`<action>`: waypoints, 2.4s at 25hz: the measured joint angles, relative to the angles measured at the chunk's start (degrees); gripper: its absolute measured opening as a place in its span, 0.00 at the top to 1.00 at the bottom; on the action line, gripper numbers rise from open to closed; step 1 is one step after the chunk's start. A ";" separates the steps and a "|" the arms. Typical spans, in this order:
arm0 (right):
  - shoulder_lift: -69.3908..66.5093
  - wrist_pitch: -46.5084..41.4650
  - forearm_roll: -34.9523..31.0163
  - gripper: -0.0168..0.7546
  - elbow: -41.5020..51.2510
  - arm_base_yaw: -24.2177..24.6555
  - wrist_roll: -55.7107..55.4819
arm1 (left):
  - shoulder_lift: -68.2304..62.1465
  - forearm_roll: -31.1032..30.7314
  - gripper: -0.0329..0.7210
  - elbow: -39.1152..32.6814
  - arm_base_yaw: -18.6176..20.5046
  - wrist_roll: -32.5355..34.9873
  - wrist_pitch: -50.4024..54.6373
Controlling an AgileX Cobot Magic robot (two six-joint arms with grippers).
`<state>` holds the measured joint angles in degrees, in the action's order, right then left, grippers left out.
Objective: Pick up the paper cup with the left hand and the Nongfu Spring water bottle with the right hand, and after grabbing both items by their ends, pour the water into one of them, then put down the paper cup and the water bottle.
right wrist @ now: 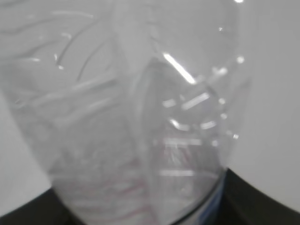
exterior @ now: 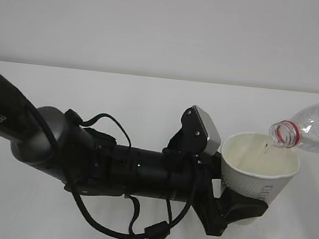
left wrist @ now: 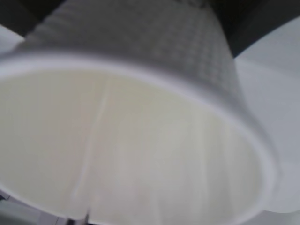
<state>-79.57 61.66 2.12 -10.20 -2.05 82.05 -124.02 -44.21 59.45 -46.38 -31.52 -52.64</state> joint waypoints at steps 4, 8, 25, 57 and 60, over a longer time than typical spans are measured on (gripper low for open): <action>0.00 0.02 0.00 0.45 0.00 0.00 0.00 | 0.00 0.00 0.25 0.00 0.00 0.00 0.00; 0.00 0.02 0.00 0.45 0.00 0.00 0.00 | 0.00 0.00 0.25 0.00 0.00 0.00 0.00; 0.00 0.12 -0.05 0.45 0.00 0.00 0.00 | -0.30 0.00 0.25 0.00 0.00 0.00 0.10; 0.00 0.12 -0.05 0.45 0.00 0.00 1.07 | -0.30 0.00 0.26 0.00 0.00 0.00 0.10; 0.00 0.12 -0.05 0.45 0.00 0.00 1.07 | -0.30 0.00 0.26 0.00 0.00 0.00 0.10</action>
<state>-79.57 61.78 2.07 -10.20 -2.05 83.12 -124.32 -44.21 59.45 -46.38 -31.52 -52.54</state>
